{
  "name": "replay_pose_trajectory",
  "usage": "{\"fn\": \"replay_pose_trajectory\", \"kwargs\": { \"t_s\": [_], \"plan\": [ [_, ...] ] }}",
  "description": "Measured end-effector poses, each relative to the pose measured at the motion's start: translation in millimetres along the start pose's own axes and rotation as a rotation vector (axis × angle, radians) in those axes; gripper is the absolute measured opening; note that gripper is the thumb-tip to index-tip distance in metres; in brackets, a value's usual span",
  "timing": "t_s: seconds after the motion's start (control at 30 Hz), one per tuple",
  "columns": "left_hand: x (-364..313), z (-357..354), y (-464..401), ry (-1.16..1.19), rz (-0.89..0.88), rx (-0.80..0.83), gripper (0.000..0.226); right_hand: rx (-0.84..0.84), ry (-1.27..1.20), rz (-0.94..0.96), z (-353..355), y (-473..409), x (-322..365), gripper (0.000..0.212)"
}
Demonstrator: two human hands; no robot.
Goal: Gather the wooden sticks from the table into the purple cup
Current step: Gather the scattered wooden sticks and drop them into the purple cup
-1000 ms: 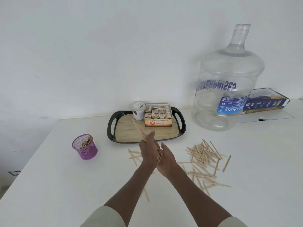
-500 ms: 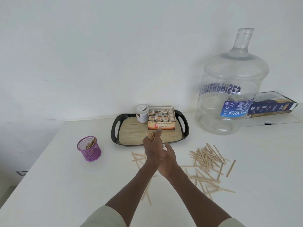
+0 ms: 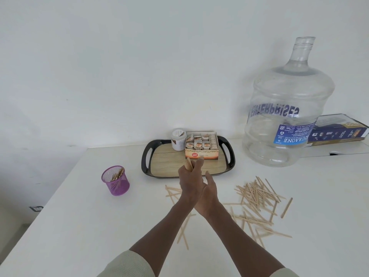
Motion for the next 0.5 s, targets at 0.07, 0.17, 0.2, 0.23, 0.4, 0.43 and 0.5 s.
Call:
{"fn": "replay_pose_trajectory", "kwargs": {
  "t_s": [0.07, 0.17, 0.2, 0.23, 0.4, 0.43, 0.5],
  "plan": [
    [-1.0, 0.5, 0.8, -0.004, -0.007, 0.014, 0.046, -0.013, -0.04, 0.009, 0.8, -1.6, -2.6, 0.057],
    [8.1, 4.8, -0.8, -0.054, 0.004, 0.014, 0.041, 0.023, 0.046, 0.062, -3.6, -5.0, -3.1, 0.056],
    [12.6, 6.6, -2.5, -0.074, 0.014, 0.007, 0.04, 0.044, 0.11, 0.081, -7.1, -3.9, -2.1, 0.051],
    [15.9, 8.4, -4.2, -0.094, 0.027, -0.002, 0.039, 0.087, 0.152, 0.095, -12.7, -3.2, -1.5, 0.045],
    [18.1, 13.7, -3.7, -0.135, 0.05, -0.01, 0.04, 0.149, 0.313, 0.125, -15.3, -8.1, -2.2, 0.037],
    [16.9, 14.7, -2.0, -0.133, 0.038, 0.0, 0.039, 0.143, 0.353, 0.136, -14.1, -9.5, -1.4, 0.036],
    [16.0, 18.2, 0.1, -0.142, 0.002, 0.013, 0.037, 0.068, 0.452, 0.158, -11.4, -11.3, 6.3, 0.037]
  ]
}}
Point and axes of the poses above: each hand's wrist, its own y-axis away from the middle knuckle, its own z-axis out of the back of the hand, x = y × z, the point moved 5 cm from there along -y, towards the middle knuckle, and after that the axes turned 13 degrees about z, right-handed, at the moved point
